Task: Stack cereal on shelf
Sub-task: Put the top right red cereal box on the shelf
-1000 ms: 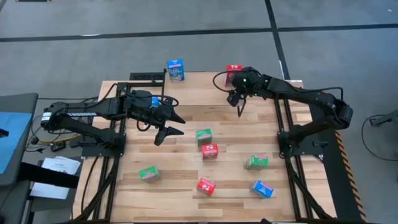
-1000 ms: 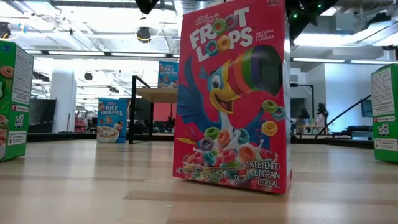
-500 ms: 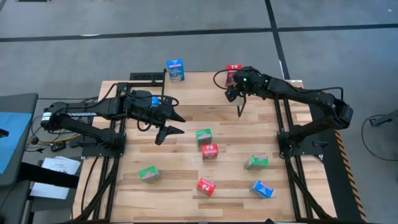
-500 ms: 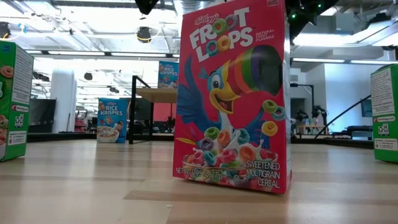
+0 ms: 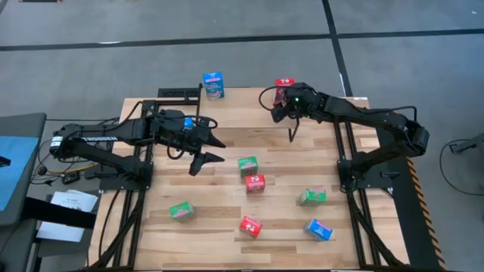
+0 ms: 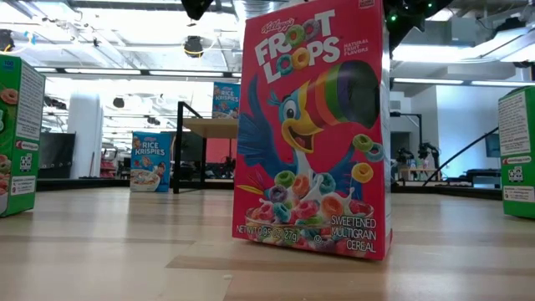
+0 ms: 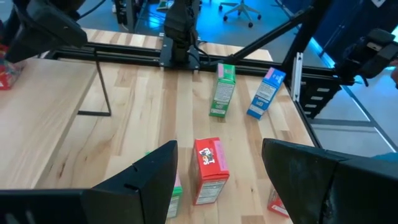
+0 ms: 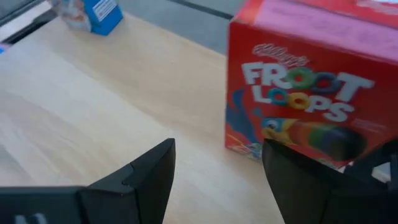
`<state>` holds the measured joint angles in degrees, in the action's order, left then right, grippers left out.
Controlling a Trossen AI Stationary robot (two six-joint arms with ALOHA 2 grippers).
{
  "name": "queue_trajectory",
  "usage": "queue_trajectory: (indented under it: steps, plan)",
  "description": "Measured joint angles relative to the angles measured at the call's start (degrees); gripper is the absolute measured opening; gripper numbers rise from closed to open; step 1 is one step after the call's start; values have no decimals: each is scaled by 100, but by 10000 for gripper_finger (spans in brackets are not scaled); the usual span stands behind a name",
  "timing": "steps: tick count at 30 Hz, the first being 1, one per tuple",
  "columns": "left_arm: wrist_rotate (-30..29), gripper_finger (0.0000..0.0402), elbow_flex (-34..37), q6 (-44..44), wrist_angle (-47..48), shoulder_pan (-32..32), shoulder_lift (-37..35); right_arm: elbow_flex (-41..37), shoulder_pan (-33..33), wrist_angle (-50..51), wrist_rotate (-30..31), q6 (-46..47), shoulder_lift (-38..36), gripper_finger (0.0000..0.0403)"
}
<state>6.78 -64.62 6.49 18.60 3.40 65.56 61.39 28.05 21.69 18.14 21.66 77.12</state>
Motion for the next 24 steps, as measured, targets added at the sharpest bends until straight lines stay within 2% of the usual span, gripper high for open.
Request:
queue_trajectory:
  steps: [14, 24]
  plan:
    - [-15, 224, 0, 10, -1, 0, 0, 0, -31, -1, 142, 541, 13, 265]
    - [-17, 224, 0, 16, 1, 0, 0, 4, -79, -323, 87, 744, 594, 265]
